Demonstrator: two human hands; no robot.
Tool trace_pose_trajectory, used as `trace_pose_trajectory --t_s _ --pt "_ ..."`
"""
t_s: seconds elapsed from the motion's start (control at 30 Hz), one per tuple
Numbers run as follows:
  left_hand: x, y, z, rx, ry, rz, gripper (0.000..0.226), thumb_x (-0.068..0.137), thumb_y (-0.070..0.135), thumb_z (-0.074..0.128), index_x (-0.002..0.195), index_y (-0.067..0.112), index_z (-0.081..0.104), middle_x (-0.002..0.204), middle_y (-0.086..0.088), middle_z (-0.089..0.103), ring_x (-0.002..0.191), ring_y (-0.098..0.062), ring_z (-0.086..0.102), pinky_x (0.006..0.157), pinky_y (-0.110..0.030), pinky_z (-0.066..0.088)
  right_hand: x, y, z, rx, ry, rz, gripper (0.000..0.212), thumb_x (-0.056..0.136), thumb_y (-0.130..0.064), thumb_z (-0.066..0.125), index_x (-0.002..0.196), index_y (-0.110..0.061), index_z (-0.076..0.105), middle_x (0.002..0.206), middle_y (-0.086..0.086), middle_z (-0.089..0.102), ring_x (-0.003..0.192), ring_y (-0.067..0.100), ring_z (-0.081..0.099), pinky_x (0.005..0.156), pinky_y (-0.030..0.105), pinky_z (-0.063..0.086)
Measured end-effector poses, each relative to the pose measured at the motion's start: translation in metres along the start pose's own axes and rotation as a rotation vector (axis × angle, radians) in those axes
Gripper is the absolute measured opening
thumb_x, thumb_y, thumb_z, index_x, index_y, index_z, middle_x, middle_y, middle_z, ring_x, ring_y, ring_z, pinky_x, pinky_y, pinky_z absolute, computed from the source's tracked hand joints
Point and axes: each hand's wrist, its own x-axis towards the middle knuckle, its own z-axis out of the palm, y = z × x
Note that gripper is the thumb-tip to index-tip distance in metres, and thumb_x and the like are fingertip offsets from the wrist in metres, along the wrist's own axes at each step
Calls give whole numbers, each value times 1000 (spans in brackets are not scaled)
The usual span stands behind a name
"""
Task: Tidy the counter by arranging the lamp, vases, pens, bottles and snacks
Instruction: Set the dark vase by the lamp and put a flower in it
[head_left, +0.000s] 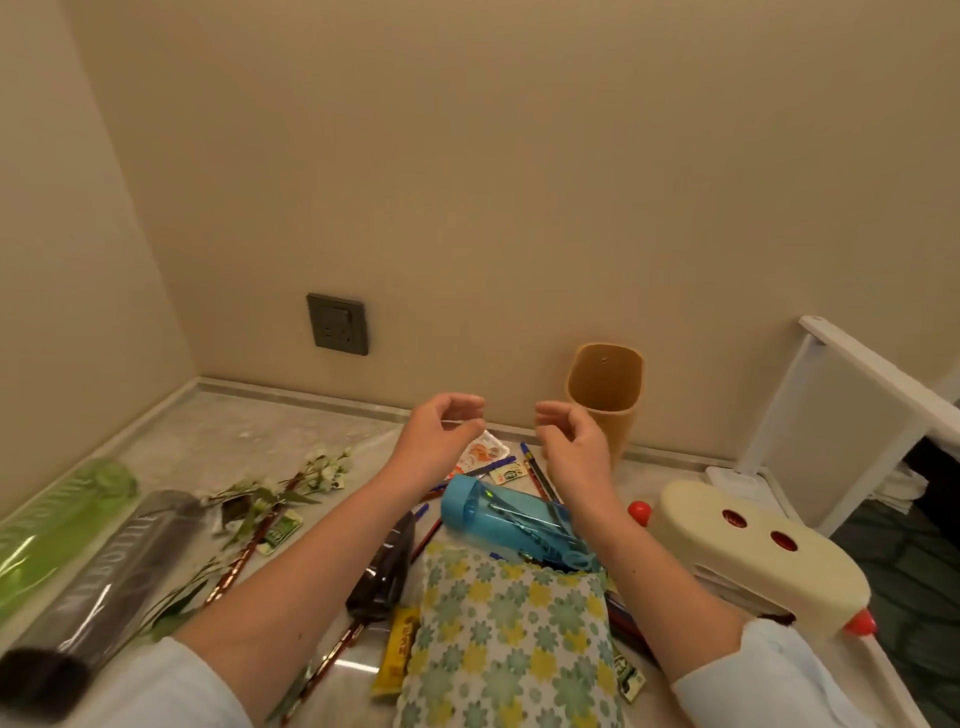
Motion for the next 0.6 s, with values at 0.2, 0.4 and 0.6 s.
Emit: trace_pose_trajectory --t_s 0.2,0.4,0.6 --pt "-38 -19 -47 -1 175 -75 23 90 9 61 110 19 65 104 4 68 98 -8 62 89 -27 52 -22 3 40 -59 -284 38 22 97 -11 50 115 -20 60 109 -4 62 100 6 59 74 13 44" --pt "-73 -50 -73 61 230 -176 26 90 6 61 113 17 64 111 -1 66 104 -13 62 94 -30 50 -39 17 74 -160 -503 123 28 94 -15 55 122 -18 55 108 -4 61 94 7 57 74 20 43" --pt "-75 -81 -78 158 138 -267 37 89 12 63 125 16 56 126 -2 58 105 -11 57 87 -21 42 -42 30 96 -299 -610 230 47 95 -18 55 140 -14 41 127 4 54 106 14 51 77 21 42"
